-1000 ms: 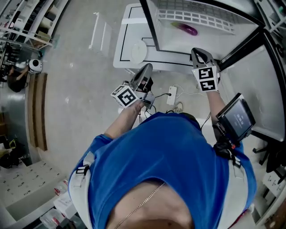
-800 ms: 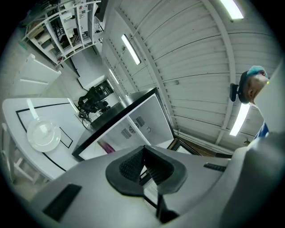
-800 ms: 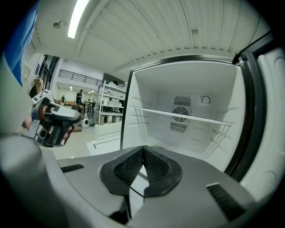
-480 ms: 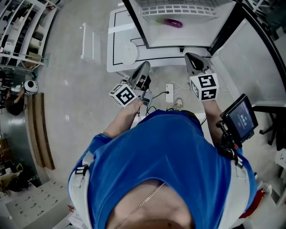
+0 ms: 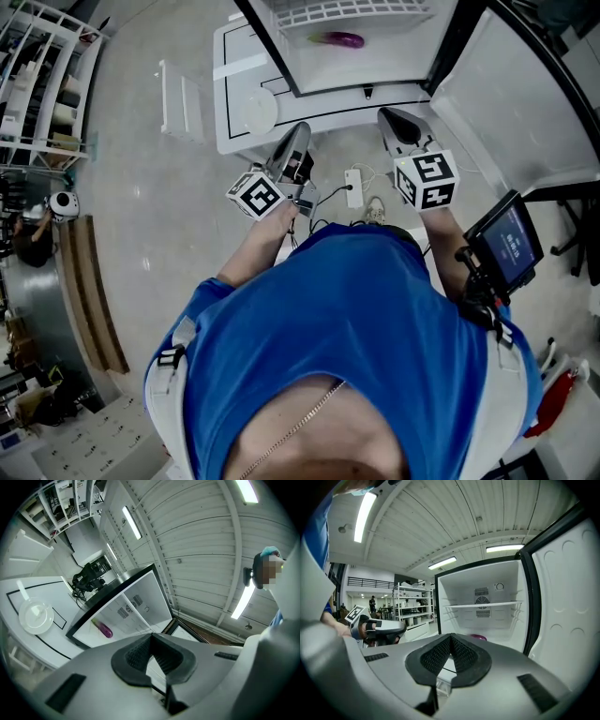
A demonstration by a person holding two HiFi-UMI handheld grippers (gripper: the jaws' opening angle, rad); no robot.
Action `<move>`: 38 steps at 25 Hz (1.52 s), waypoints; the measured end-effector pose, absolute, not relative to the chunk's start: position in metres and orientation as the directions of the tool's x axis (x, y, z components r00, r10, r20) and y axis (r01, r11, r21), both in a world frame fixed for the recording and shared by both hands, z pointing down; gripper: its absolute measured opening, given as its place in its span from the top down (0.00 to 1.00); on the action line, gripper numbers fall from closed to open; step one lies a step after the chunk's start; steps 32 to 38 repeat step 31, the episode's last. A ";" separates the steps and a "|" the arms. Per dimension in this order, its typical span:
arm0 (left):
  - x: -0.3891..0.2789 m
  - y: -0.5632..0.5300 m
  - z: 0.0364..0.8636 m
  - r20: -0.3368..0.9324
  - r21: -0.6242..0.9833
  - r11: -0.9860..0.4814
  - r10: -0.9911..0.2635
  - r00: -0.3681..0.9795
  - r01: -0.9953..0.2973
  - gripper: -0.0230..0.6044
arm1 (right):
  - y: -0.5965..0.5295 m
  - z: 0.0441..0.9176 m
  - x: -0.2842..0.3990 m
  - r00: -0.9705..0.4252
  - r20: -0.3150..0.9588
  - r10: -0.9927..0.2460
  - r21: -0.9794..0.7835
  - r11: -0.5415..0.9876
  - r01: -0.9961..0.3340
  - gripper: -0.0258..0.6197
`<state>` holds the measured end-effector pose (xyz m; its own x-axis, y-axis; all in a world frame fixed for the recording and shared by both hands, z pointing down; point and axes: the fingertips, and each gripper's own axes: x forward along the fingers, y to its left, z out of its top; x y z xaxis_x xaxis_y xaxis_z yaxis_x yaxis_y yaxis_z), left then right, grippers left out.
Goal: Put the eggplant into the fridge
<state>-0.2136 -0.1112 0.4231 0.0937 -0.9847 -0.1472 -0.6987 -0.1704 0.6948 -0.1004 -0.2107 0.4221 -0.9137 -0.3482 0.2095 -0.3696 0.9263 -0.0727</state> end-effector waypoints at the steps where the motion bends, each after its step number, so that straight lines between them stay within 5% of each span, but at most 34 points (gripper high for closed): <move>1: -0.214 -0.111 0.423 -0.147 0.695 -0.172 -0.984 0.096 -0.699 0.95 | -0.209 0.421 -0.101 -0.914 0.207 -0.350 -0.074 0.926 -0.371 0.96; 38: -0.203 -0.128 0.436 -0.140 0.695 -0.201 -0.980 0.143 -0.690 0.95 | -0.209 0.428 -0.097 -0.908 0.203 -0.367 -0.066 0.920 -0.386 0.96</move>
